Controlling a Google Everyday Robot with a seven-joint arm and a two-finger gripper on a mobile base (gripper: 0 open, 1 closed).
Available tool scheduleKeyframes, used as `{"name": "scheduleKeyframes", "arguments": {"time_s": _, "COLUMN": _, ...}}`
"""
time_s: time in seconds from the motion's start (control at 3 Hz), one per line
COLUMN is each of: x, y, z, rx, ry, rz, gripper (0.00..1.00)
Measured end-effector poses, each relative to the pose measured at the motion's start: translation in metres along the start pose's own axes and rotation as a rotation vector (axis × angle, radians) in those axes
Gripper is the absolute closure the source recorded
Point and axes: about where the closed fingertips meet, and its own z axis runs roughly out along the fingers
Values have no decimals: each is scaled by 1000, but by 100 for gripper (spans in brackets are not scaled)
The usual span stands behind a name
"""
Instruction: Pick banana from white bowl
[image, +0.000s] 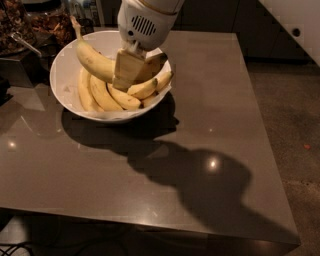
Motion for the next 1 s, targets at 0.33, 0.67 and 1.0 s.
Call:
{"name": "scheduleKeyframes", "arguments": {"time_s": 0.33, "x": -1, "y": 1, "z": 0, "rx": -3, "ry": -3, "rz": 0, "gripper": 100}}
{"name": "scheduleKeyframes", "arguments": {"time_s": 0.67, "x": 1, "y": 15, "z": -3, "rx": -14, "ry": -5, "rz": 1, "gripper": 100}}
{"name": "scheduleKeyframes", "arguments": {"time_s": 1.0, "x": 9, "y": 50, "z": -10, "rx": -37, "ry": -17, "rz": 31, "gripper": 100}}
